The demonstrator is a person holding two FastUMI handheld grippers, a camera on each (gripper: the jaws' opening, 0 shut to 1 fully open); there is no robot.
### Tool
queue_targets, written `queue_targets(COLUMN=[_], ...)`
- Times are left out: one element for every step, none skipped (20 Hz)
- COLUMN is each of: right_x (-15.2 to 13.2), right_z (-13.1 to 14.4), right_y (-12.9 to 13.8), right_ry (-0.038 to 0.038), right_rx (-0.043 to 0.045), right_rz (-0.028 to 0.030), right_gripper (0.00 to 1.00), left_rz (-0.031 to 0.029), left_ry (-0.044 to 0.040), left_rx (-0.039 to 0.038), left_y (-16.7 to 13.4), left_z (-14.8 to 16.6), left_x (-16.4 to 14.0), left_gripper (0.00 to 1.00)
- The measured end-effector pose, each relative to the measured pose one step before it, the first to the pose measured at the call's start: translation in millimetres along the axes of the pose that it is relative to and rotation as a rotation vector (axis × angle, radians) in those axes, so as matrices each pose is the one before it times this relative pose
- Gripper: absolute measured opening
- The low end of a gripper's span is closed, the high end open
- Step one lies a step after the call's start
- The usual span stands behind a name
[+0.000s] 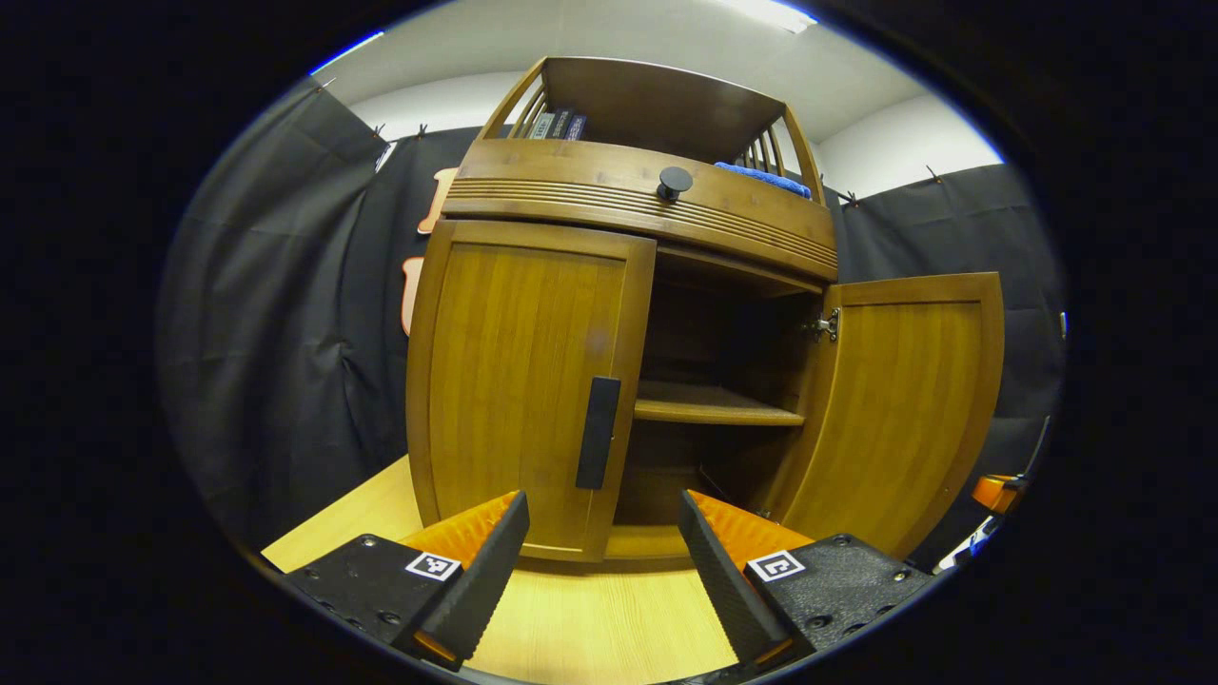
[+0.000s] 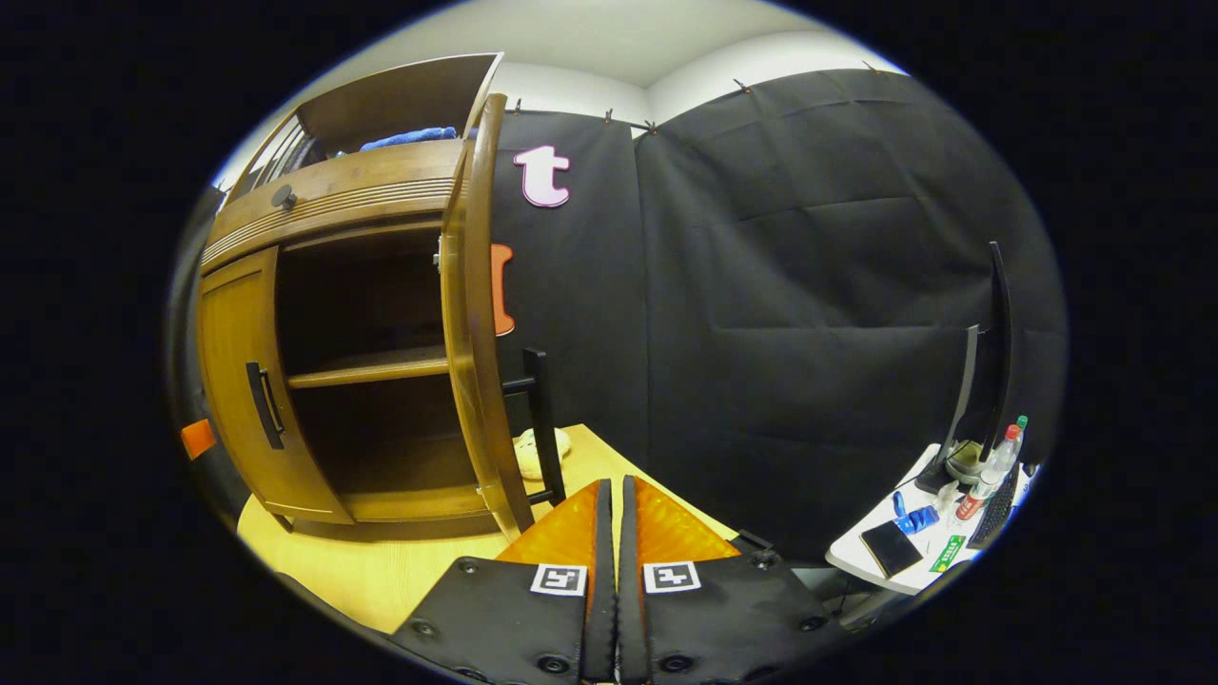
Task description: Open the right door of the double-door shoe cabinet with the right hand, and open the left door with the left hand.
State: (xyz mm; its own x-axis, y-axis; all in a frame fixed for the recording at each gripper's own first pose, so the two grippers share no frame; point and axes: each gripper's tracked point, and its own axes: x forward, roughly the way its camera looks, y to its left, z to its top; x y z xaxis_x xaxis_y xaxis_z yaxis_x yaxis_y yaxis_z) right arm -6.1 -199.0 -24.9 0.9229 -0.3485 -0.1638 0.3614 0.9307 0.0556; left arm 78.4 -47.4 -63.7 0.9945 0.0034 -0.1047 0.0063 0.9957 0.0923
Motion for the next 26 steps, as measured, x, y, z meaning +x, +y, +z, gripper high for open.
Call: queue_targets(right_x=[-0.46,-0.5,1.83,-0.36,2.15,0.16,1.33,1.59,2.51,1.14,0.83,0.91,-0.69,1.76,0.55,1.27,1.31,0.33,1.09,0.88,1.64,0.78,0.23,-0.58,0.73,-0.78], right_z=[0.93,0.78,0.06,0.31,0.34,0.01,0.42,-0.96,0.51,-0.08,0.76,-0.06,0.28,-0.98,0.72,0.66,-0.22,-0.22,0.87,-0.18,-0.52,-0.81,-1.62,-0.54,-0.75,0.04], right_y=[-0.49,-1.11,-2.73,-0.77,-0.63,-0.58,0.04,0.15,-0.79,-0.53,-0.96,0.68,-0.9,-0.97,-0.42,-0.21,-1.37,-0.27,-0.69,0.4,-1.94,-0.61,-0.79,-0.15,-0.3,-1.65], right_ry=[-0.00153,0.00201,0.00116,0.00141,0.00036,0.00384,0.00152,0.00042,-0.00477,-0.00387,-0.00441,-0.0025,-0.00254,-0.00129,-0.0015,-0.00213,-0.00102,0.00069,0.00102,0.0019,0.00139,0.0016,0.00278,0.00256,0.0038,0.00042], right_rx=[0.0013,-0.00174,-0.00217,-0.00089,-0.00368,-0.00442,-0.00394,-0.00623,-0.00469,-0.00587,-0.00479,-0.00381,-0.00239,-0.00216,-0.00155,-0.00291,-0.004,-0.00312,-0.00241,-0.00181,-0.00124,-0.00016,0.00079,0.00123,-0.00112,-0.00224], right_rz=[0.00687,0.00198,0.00529,0.00336,0.00515,0.01111,0.00988,0.00733,0.00444,0.00325,0.0036,0.00409,0.00528,0.0016,0.00266,0.0027,0.0017,0.00162,0.00413,0.00264,0.00153,0.00073,0.00186,0.00154,0.00296,-0.00219], right_gripper=[0.09,0.09,0.16,0.22,0.29,0.37,0.47,0.57,0.67,0.77,0.8,0.82,0.88,0.94,1.0,1.0,1.0,1.0,1.0,1.0,1.0,1.0,1.0,1.0,1.0,1.0], left_rz=[0.00353,0.00219,0.00059,0.00061,0.00277,0.00376,0.00358,0.00286,0.00389,0.00438,0.00447,0.00446,0.00412,0.0088,0.00789,0.00632,0.00801,0.00698,0.00674,0.00488,0.00332,0.00284,0.0033,0.00451,0.00138,-0.00211], left_ry=[-0.00227,-0.00259,-0.00383,-0.00814,-0.00549,-0.00292,-0.00037,0.00054,-0.00387,-0.0056,-0.00405,0.00553,0.00789,0.00199,-0.00085,-0.00176,-0.00072,-0.00659,-0.00545,-0.00725,-0.00349,0.00247,0.00161,0.00597,0.00387,0.00058], left_rx=[-0.00038,-0.00291,-0.00278,0.00137,0.00332,0.00322,0.00685,0.00944,0.00984,0.00899,0.00389,-0.00465,-0.00584,-0.00022,0.00342,0.00531,0.00701,0.00939,0.01236,0.01211,0.00787,0.00191,-0.00029,-0.00318,-0.00655,-0.00272], left_y=[0.2,-0.7,-0.95,-1.4,-0.79,0.31,-0.34,-1.25,0.1,0.51,0.41,-1.44,0.55,1.3,1.71,1.68,1.46,0.35,0.44,0.46,0.73,2.34,2.76,1.67,-1.04,-0.52], left_z=[0.62,2.63,2.19,2.49,2.97,1.32,1.38,-0.01,0.71,-0.23,0.9,-3.15,-3.28,-1.82,-1.18,-0.9,-1.61,-0.65,-1.15,-0.47,-1.53,-0.03,-1.56,-3.72,-3.57,-2.85], left_x=[4.95,3.92,5.76,5.43,5.71,6.24,5.0,5.31,3.43,4.78,3.89,5.07,3.57,4.18,6.86,5.21,5.04,2.27,5.52,5.4,6.72,10.83,9.09,6.56,5.4,4.89], left_gripper=[0.92,0.92,0.92,0.92,0.92,0.92,0.92,0.92,0.92,0.92,0.92,0.92,0.92,0.92,0.92,0.92,0.92,0.92,0.92,0.94,0.96,0.98,0.95,0.92,0.98,0.92])
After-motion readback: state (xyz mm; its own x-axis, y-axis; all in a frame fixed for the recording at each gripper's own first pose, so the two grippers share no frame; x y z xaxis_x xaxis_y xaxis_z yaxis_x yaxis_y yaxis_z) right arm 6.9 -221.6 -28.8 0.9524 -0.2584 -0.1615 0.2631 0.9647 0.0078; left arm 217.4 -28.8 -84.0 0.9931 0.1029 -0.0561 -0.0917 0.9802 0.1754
